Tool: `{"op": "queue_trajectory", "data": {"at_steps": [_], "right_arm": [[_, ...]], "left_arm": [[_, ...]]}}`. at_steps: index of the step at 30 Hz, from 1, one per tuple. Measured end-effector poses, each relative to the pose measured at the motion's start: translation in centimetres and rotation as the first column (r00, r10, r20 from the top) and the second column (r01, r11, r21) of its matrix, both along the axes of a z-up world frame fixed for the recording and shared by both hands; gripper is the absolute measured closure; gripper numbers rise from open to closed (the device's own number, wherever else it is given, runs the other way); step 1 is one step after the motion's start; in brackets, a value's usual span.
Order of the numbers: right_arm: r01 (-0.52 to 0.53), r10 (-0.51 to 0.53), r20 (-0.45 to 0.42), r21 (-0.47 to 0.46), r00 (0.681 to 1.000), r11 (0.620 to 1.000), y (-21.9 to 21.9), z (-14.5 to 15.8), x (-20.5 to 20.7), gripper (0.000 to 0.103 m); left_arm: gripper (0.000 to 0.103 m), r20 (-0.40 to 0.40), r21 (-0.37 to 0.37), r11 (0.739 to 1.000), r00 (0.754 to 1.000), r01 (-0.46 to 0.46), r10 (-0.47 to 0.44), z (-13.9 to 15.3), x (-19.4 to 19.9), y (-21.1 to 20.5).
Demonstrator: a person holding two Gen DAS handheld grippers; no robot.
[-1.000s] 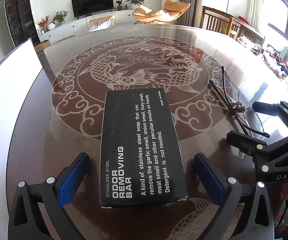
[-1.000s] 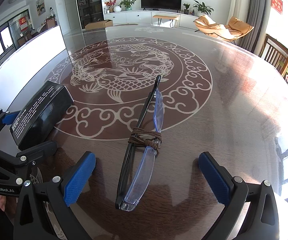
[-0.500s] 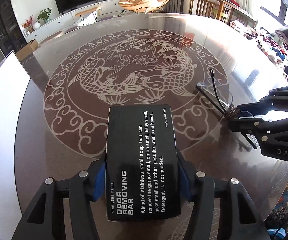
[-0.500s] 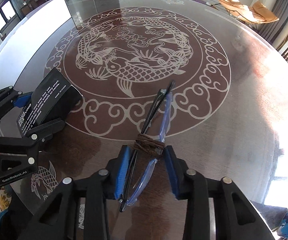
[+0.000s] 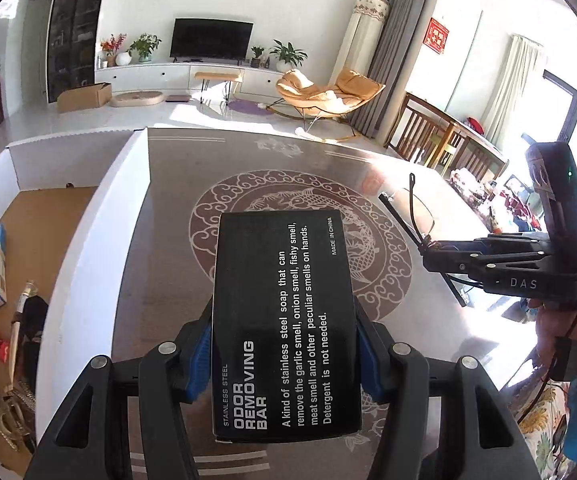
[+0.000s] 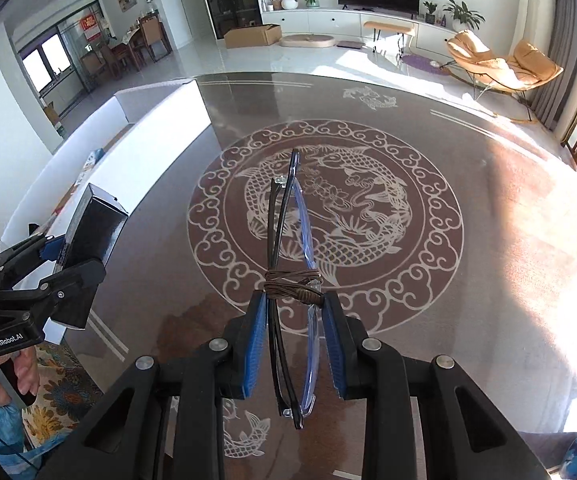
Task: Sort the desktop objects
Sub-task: 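Carry the box and glasses over the cardboard bin and open both grippers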
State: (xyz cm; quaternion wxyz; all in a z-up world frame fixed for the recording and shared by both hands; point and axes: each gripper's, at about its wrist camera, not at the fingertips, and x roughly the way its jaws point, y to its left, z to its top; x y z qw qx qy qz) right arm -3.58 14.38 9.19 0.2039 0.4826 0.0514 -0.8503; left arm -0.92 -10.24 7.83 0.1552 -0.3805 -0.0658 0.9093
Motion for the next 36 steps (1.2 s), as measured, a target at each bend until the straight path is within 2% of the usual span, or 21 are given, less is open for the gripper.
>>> {"op": "queue_trajectory", "data": {"at_steps": [4, 8, 13, 17, 19, 21, 23, 24, 25, 31, 36], "right_arm": [[-0.132, 0.127, -0.07, -0.08, 0.989, 0.988, -8.8, 3.5, -0.5, 0.074], [-0.283, 0.268, -0.105, -0.166, 0.958, 0.945, -18.4, 5.7, 0.2, 0.074], [-0.435, 0.423, -0.102, -0.202, 0.9, 0.877, -29.4, 4.8, 1.5, 0.074], [-0.478, 0.475, -0.064, -0.181, 0.878, 0.859, -34.7, 1.3, 1.7, 0.073], [-0.472, 0.475, -0.032, -0.185, 0.879, 0.862, -36.1, -0.6, 1.2, 0.072], [-0.458, 0.467, 0.001, -0.199, 0.884, 0.867, -37.0, -2.3, 0.6, 0.07], [-0.44, 0.456, 0.035, -0.202, 0.89, 0.875, -37.6, -3.6, 0.3, 0.052], [-0.432, 0.45, 0.043, -0.209, 0.892, 0.877, -37.6, -3.9, 0.3, 0.037], [-0.427, 0.445, 0.039, -0.219, 0.895, 0.878, -37.4, -4.0, 0.4, 0.029], [-0.425, 0.423, -0.055, -0.208, 0.905, 0.881, -35.4, -2.3, 0.8, 0.022], [-0.413, 0.4, -0.106, -0.18, 0.91, 0.893, -33.2, -1.0, 1.2, 0.016]], "left_arm": [[0.045, -0.037, -0.05, 0.991, 0.992, -0.122, 0.121, 2.8, 0.8, -7.8], [0.045, -0.001, -0.083, 0.951, 0.955, -0.296, 0.297, 2.4, 1.0, -16.5], [0.045, 0.093, -0.142, 0.893, 0.893, -0.427, 0.441, -1.0, 0.8, -24.1], [0.044, 0.185, -0.148, 0.871, 0.852, -0.468, 0.489, -4.5, 1.0, -27.0], [0.044, 0.211, -0.154, 0.863, 0.838, -0.48, 0.504, -5.6, 1.0, -27.4], [0.038, 0.217, -0.164, 0.858, 0.831, -0.486, 0.512, -6.1, 1.1, -27.7], [0.018, 0.21, -0.174, 0.848, 0.822, -0.501, 0.529, -6.2, 1.1, -27.6], [0.016, 0.199, -0.175, 0.842, 0.819, -0.51, 0.537, -6.1, 1.2, -27.5], [0.016, 0.187, -0.174, 0.839, 0.819, -0.516, 0.543, -5.7, 1.3, -27.5], [0.016, 0.135, -0.189, 0.832, 0.825, -0.522, 0.548, -4.7, 2.2, -26.2], [0.016, 0.075, -0.249, 0.805, 0.818, -0.538, 0.57, -3.3, 2.8, -23.6]]}}
